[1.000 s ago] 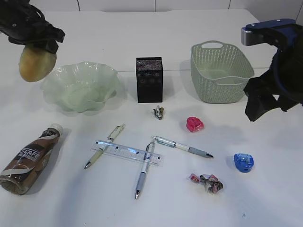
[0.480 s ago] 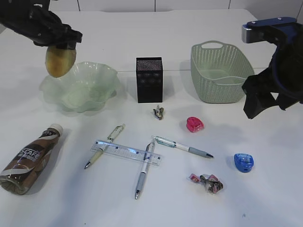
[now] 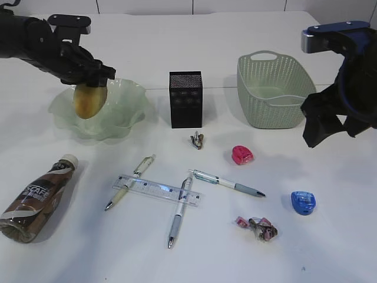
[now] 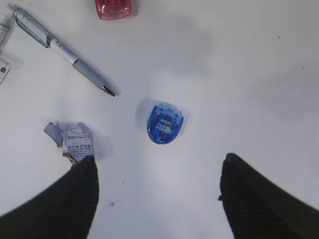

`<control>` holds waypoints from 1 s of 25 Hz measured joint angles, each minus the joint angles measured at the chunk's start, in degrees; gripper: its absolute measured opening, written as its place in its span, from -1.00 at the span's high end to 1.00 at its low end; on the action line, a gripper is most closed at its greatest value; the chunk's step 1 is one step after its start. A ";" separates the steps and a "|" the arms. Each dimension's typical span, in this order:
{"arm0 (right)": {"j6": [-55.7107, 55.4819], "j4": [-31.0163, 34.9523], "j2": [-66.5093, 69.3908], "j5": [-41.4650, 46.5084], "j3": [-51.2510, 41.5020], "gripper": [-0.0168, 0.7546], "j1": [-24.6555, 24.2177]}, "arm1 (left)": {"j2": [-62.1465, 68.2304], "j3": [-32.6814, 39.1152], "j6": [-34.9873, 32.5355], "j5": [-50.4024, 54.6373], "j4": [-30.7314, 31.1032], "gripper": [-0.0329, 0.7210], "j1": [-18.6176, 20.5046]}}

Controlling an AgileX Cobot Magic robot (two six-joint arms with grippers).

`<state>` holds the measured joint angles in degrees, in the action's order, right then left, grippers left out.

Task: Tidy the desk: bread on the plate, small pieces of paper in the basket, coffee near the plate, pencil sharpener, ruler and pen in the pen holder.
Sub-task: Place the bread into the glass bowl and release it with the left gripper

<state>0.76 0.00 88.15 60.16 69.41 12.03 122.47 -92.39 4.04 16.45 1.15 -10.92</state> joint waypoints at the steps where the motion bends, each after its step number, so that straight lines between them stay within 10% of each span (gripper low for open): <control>1: 0.00 0.00 0.00 0.00 0.00 -0.57 0.00 | 0.46 -0.37 0.00 -0.27 -0.12 0.18 0.00; 25: -0.04 0.00 0.00 -0.09 0.00 -0.56 0.00 | 4.39 -0.86 0.00 -3.60 -1.15 0.04 0.00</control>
<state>0.72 0.00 88.15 60.06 69.41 12.03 126.86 -93.25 4.04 12.85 0.00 -10.92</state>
